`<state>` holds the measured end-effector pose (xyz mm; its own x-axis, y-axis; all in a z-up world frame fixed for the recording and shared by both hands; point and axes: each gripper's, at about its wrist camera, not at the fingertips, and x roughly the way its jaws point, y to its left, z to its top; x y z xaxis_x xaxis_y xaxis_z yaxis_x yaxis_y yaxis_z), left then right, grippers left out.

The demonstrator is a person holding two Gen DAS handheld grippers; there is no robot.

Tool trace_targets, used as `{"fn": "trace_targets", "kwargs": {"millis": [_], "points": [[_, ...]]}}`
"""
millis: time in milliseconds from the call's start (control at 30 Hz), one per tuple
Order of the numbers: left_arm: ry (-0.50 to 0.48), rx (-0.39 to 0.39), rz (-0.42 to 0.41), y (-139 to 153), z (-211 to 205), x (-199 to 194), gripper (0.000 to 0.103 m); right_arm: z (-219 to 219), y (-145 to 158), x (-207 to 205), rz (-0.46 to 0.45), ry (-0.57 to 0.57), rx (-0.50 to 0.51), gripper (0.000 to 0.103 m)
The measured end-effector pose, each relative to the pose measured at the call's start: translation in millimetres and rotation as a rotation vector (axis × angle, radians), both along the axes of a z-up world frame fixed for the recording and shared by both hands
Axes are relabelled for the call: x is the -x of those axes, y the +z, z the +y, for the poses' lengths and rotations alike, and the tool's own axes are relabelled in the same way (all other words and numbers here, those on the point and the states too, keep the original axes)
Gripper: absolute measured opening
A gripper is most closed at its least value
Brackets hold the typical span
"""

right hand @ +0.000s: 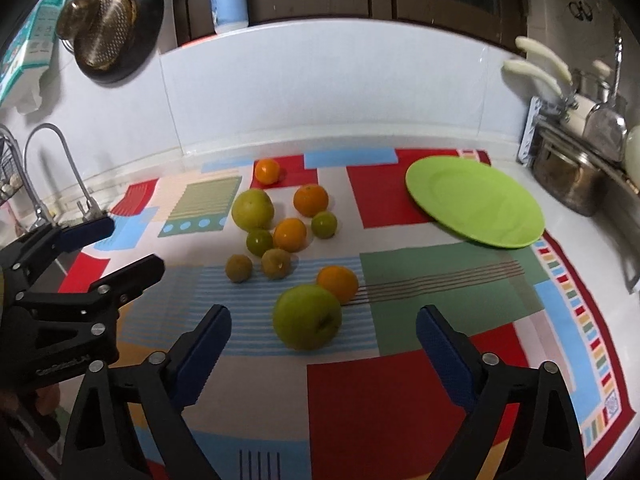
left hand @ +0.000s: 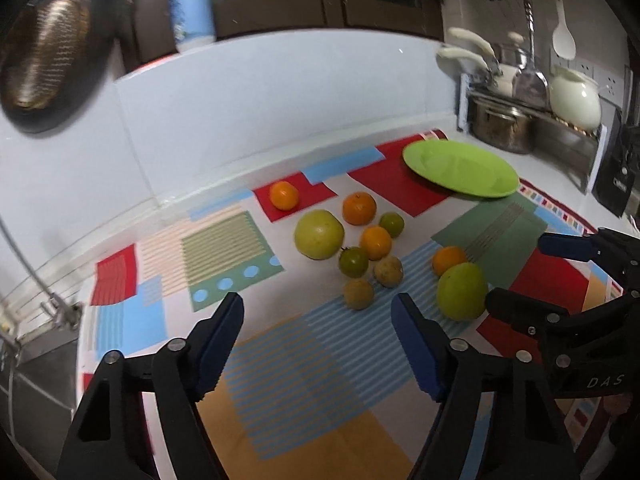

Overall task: Organize fruits
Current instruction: 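Close the right gripper on the green apple while the left gripper closes on the brown fruit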

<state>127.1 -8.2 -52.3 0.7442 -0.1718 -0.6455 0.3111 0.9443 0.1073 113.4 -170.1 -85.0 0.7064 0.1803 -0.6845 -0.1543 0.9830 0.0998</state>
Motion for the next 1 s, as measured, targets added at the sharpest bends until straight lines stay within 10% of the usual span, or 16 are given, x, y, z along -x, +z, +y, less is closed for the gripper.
{"fn": "trace_targets", "kwargs": {"millis": [1000], "points": [[-0.121,0.035,0.220,-55,-27,-64,0.026,6,-45,-40,0.164,0.065,-0.102,0.053]]}}
